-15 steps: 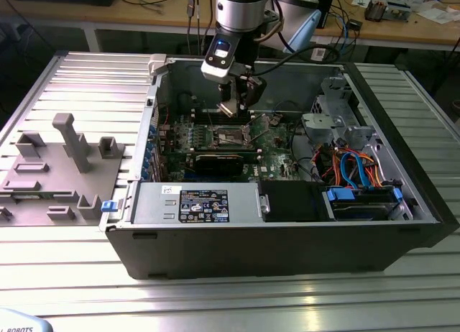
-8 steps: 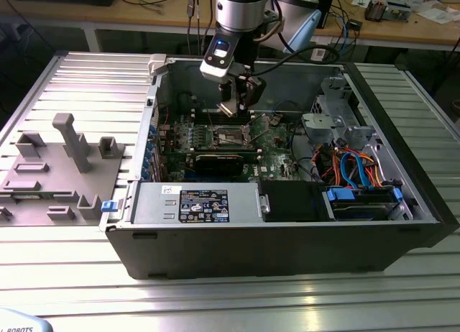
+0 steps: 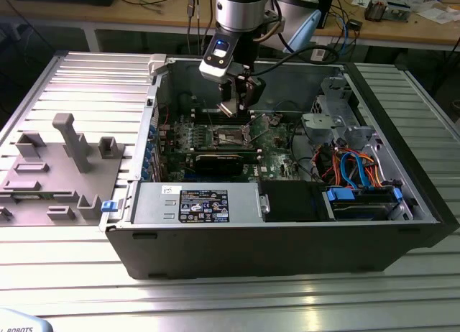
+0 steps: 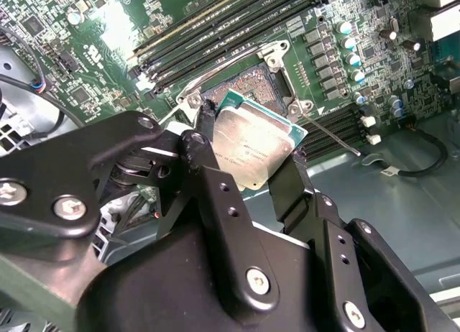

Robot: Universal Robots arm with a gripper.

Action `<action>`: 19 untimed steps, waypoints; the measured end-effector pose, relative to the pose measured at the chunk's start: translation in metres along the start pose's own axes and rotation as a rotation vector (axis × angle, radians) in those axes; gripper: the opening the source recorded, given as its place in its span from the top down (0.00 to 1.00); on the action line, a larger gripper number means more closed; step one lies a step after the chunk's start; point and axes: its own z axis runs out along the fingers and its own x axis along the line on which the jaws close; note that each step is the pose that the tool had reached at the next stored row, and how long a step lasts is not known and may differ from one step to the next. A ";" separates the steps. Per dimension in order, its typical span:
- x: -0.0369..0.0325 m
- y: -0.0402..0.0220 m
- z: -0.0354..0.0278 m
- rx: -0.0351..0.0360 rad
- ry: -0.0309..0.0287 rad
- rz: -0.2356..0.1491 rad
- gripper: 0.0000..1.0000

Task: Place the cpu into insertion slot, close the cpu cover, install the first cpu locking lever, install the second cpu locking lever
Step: 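Place the cpu into insertion slot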

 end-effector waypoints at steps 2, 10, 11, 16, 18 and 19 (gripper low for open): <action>0.0000 0.0000 0.0000 -0.0001 -0.0001 0.003 0.45; 0.0000 0.0000 0.0000 -0.0002 -0.0008 0.021 0.45; 0.0000 0.0000 0.0000 -0.0002 -0.0010 0.025 0.45; 0.0000 0.0000 0.0000 -0.0003 -0.0015 0.037 0.45; 0.0000 0.0000 0.0000 -0.0003 -0.0017 0.043 0.45; 0.0000 0.0000 0.0000 -0.0004 -0.0018 0.045 0.45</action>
